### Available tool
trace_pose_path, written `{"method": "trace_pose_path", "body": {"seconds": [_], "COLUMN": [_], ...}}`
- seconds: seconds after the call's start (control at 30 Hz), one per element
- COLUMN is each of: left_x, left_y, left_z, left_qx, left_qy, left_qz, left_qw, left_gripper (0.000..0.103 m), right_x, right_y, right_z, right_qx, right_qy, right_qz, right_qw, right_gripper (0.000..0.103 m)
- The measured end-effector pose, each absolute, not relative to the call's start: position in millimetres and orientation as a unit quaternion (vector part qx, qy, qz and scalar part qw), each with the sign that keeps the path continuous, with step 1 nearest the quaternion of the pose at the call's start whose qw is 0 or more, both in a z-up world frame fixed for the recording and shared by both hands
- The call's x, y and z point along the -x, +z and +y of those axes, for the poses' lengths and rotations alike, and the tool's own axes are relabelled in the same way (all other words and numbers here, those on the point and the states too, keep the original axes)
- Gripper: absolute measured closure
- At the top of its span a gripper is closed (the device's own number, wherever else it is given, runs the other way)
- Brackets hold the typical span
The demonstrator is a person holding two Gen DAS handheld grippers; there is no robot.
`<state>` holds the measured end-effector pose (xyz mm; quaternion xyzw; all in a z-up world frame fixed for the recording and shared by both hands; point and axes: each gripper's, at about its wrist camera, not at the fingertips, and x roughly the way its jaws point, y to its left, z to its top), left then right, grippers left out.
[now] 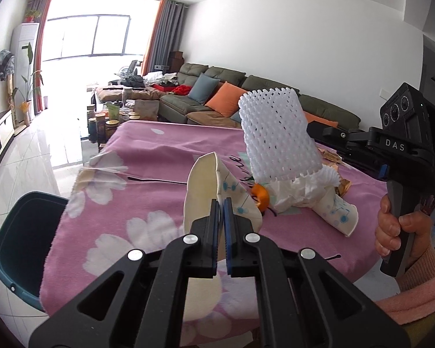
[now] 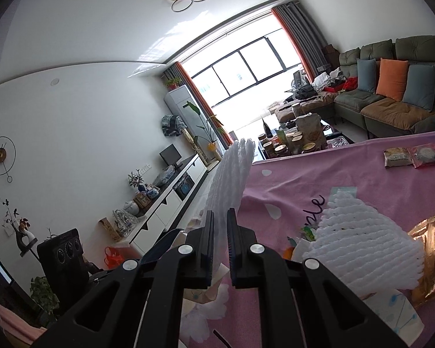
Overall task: Collect trash
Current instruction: 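Carry the cup and foam net to the teal bin and release both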
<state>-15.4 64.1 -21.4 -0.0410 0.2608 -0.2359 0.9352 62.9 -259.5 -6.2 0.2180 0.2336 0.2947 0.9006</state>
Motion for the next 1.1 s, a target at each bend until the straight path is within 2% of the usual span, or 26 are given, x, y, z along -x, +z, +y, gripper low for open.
{"method": "trace_pose_path", "body": {"seconds": [0.5,0.8,1.1], "left_x": [18,1,-28], "left_y": [-10,-34,-69], "left_z": [203,272,288], "left_qx": [0.086,0.096,0.098], "left_qy": [-0.064,0.008,0.031], "left_qz": [0.239,0.27,0.313], "left_qw": [0.965,0.958,0.944], "left_gripper": [0.099,0.099,0.099], "right_x": [-121,-152,-179], "right_y": [-5,-22,-54], "right_z": [-132,-49,3], "right_qx": [-0.195,-0.166,-0.139], "right_qy": [0.421,0.454,0.442], "right_qz": [0.29,0.349,0.419], "right_qw": [0.837,0.803,0.781], "right_gripper": [0.095,0.095,0.095]}}
